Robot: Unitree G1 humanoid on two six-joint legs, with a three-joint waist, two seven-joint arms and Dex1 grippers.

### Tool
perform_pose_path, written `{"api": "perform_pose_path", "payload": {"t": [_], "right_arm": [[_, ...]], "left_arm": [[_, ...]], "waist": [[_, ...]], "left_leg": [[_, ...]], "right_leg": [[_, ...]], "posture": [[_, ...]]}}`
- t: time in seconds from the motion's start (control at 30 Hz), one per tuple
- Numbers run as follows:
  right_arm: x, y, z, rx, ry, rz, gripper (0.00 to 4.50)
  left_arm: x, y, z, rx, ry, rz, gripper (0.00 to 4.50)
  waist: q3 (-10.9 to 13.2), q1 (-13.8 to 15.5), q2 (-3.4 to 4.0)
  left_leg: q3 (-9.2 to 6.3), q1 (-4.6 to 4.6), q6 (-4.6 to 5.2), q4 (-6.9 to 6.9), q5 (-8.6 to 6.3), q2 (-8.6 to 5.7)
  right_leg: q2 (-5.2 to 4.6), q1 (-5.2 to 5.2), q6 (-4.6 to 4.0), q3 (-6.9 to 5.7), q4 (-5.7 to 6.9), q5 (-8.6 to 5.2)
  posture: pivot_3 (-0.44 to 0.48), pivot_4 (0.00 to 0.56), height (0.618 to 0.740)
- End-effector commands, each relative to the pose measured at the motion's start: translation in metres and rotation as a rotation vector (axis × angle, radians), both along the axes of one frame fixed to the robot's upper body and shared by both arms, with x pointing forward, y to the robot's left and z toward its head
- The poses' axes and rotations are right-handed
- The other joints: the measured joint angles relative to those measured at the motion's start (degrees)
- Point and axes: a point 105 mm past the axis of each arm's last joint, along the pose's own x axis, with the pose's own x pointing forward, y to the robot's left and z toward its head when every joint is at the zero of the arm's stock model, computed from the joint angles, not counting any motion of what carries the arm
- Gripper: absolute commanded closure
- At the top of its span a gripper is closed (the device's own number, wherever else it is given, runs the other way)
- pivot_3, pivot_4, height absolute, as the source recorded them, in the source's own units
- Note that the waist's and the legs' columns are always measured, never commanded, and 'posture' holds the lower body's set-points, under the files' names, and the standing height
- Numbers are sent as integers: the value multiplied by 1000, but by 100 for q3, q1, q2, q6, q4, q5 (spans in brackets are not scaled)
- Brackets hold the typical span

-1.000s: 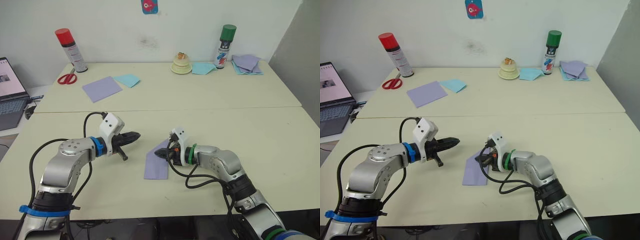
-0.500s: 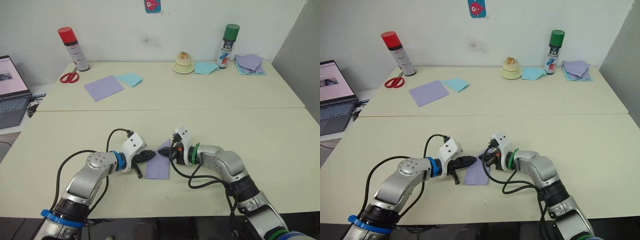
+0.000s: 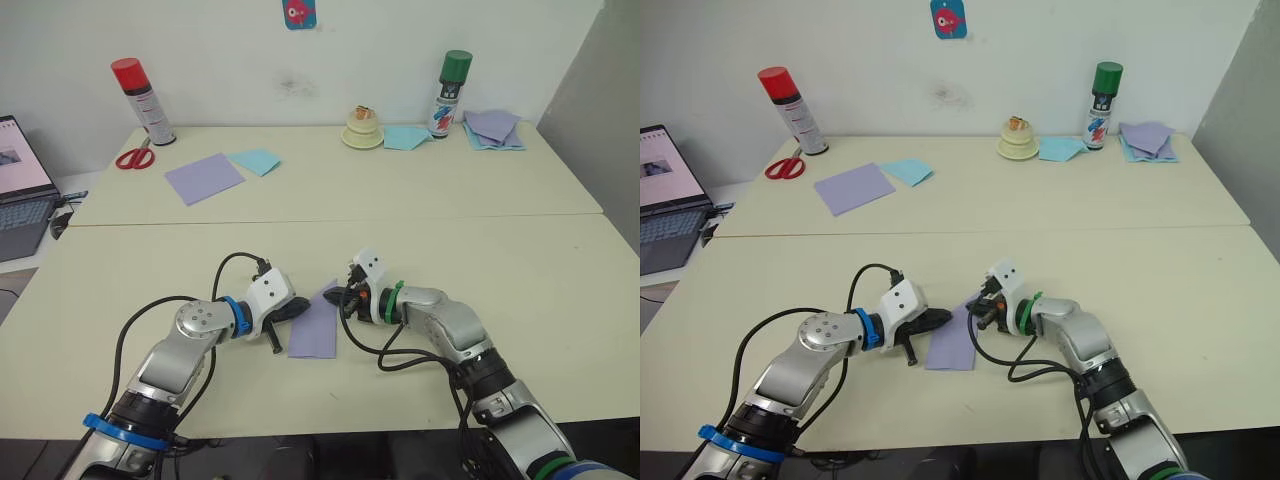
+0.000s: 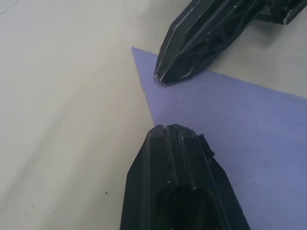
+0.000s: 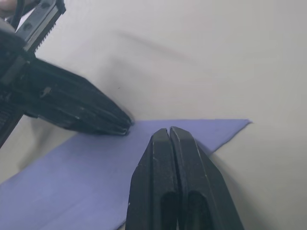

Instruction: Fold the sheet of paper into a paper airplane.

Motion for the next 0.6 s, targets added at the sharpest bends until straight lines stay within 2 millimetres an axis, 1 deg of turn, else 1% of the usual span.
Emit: {"api": "perform_pose_path", "payload": {"t": [0.03,0.17,0.23,0.33,0.43,0.47,0.5,0.57,0.6], "right_arm": [[21,-18,-12,-73,-22,-122,4478],[33,-30,-18,-117,-54,-181,4478],[36,-34,-16,-116,-80,-174,4478],[35,-34,-10,-94,-95,-152,4478],[21,-17,23,61,-163,-30,4478],[18,-14,29,88,-173,-6,4478],[7,-9,35,120,-174,58,4478],[-17,-2,35,95,-202,223,4478],[-24,-2,26,44,-218,277,4478]], "left_arm": [[-9,6,-23,65,73,-8,4500],[-10,5,-25,67,73,-7,4500],[-10,4,-25,58,77,-5,4500],[-11,3,-25,46,83,0,4500],[-12,1,-26,38,87,1,4500],[-12,0,-26,38,88,0,4500],[-12,0,-26,38,88,0,4500],[-12,0,-25,35,88,1,4500],[-12,0,-25,32,89,3,4500]], "waist": [[-1,0,1],[-3,-2,2],[-3,-1,3],[-3,8,3],[-2,16,3],[-2,15,3],[-1,8,5],[2,8,10],[2,7,11]], "left_leg": [[0,3,0,0,0,0],[2,7,0,0,0,-3],[1,8,0,-1,0,-3],[1,7,0,0,0,-4],[-1,4,1,0,0,-5],[-2,0,1,0,0,-5],[-2,-8,1,0,-1,-4],[-1,-25,1,0,0,-5],[-1,-26,1,-1,-1,-4]], "right_leg": [[0,1,0,0,1,0],[8,4,-5,1,2,3],[8,4,-6,1,2,4],[8,6,-5,0,2,3],[8,5,-5,-1,1,3],[7,3,-5,-3,0,3],[7,1,-6,-3,0,4],[6,0,-6,0,5,4],[6,0,-6,-1,5,4]], "posture": [[0,150,740],[0,150,740],[0,150,740],[0,150,740],[0,150,740],[0,150,740],[0,150,740],[0,150,740],[0,150,740]]}}
